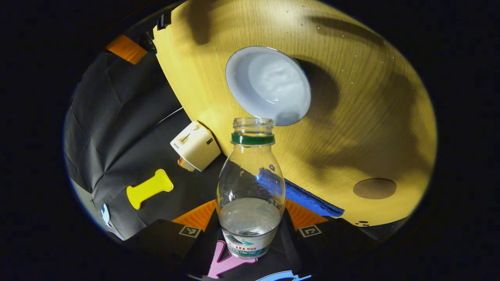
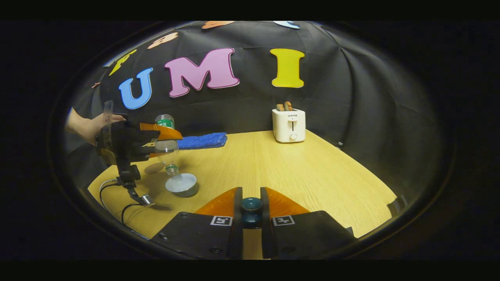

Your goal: Open the teacup lid with one hand, grasp the water bottle and pour water into the teacup with the other hand; after pouring, place the water bottle on the coaster and then close the teacup lid.

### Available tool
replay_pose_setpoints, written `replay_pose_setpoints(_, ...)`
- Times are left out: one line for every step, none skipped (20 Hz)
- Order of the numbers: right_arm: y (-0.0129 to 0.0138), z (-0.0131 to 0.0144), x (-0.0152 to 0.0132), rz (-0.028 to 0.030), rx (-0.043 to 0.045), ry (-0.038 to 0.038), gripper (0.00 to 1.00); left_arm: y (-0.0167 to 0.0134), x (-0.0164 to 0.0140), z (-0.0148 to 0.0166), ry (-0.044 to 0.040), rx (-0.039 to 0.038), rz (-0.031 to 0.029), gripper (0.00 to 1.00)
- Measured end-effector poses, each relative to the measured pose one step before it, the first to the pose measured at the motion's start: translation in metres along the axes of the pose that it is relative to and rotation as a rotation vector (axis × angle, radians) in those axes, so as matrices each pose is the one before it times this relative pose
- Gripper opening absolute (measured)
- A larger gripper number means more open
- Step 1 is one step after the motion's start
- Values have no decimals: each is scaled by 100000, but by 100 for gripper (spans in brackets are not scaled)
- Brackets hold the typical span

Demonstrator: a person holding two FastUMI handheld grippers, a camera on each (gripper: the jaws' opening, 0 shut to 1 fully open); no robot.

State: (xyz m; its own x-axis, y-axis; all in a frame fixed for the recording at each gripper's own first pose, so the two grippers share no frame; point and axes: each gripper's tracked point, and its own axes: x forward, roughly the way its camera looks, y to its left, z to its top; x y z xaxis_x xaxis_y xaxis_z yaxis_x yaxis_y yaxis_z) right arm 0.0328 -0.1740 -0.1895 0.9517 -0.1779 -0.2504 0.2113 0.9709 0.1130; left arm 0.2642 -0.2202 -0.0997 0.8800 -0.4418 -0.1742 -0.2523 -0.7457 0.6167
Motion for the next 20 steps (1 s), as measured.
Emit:
replay_pose_setpoints(52,37,-69,3,-181,-90,22,-111,-158,-13,-262,-2855,336,76)
replay_pose_setpoints(58,6,-113,-95,-195,7,27,-390,-87,-207,-136,-3850,-589,75)
replay_pose_setpoints(11,17,-73,15,-174,-33,27,-570,-118,-95,-340,-4387,-513,75)
replay_pose_setpoints(136,15,7,123,-216,130,27,-387,-138,-118,-326,-5625,-1269,75)
replay_pose_setpoints(48,107,-48,189,-324,-65,27,-581,-302,-176,-417,-7119,-1266,75)
replay_pose_setpoints(79,207,6,15,-437,-417,27,-395,-316,-190,-283,-7220,-22,75)
replay_pose_setpoints(57,111,105,74,-488,-42,27,-56,131,153,-363,-5243,804,75)
replay_pose_setpoints(88,156,83,115,-256,51,27,-7,164,-123,127,-5530,943,75)
replay_pose_setpoints(187,254,186,201,-52,15,27,-217,178,-291,488,-6468,-168,75)
replay_pose_setpoints(226,268,135,322,35,-218,27,-263,-26,-608,779,-8831,-837,75)
replay_pose_setpoints(246,360,183,288,-96,-478,27,-285,97,-657,1103,-9928,-770,75)
replay_pose_setpoints(362,396,367,438,-283,-296,27,708,-312,-848,999,-11316,-402,75)
replay_pose_setpoints(443,429,225,488,-410,-391,24,429,-573,-213,308,-9424,335,75)
replay_pose_setpoints(415,461,233,581,-420,-701,22,470,-437,-108,-47,-11652,633,75)
replay_pose_setpoints(424,468,164,607,-427,-670,27,566,-339,-307,-358,-10736,1507,75)
replay_pose_setpoints(497,385,272,690,-443,-366,27,161,-283,-103,-1569,-10211,-78,75)
replay_pose_setpoints(498,251,284,672,-545,-193,27,199,-328,-65,-1388,-10703,439,75)
replay_pose_setpoints(510,324,373,494,-434,-154,27,497,-405,-33,-2032,-10839,29,75)
replay_pose_setpoints(499,419,108,463,-109,-490,27,253,-223,-243,-300,-9575,1559,75)
replay_pose_setpoints(418,274,302,311,71,-495,23,-159,-71,-434,266,-9873,552,75)
